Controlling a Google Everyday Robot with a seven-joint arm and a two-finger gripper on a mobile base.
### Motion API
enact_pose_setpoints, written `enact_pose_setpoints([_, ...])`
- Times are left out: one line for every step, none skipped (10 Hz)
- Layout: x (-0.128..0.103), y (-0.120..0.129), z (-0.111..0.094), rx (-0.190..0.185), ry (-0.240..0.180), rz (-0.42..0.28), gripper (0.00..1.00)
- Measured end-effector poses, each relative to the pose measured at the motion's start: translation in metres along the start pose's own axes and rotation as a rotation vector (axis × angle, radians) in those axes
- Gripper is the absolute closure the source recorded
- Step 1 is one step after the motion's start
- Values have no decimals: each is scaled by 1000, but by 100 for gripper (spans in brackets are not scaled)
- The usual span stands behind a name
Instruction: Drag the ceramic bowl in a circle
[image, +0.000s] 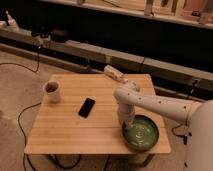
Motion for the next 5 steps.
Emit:
enact_pose_setpoints([16, 3, -3, -1, 29, 25, 85])
enact_pose_setpoints([27, 0, -6, 1, 49, 45, 85])
enact_pose_setpoints([38, -5, -9, 4, 67, 64, 85])
enact_pose_setpoints([44, -10, -10, 7, 77, 75, 85])
enact_pose_setpoints([47, -19, -12, 15, 81, 74, 85])
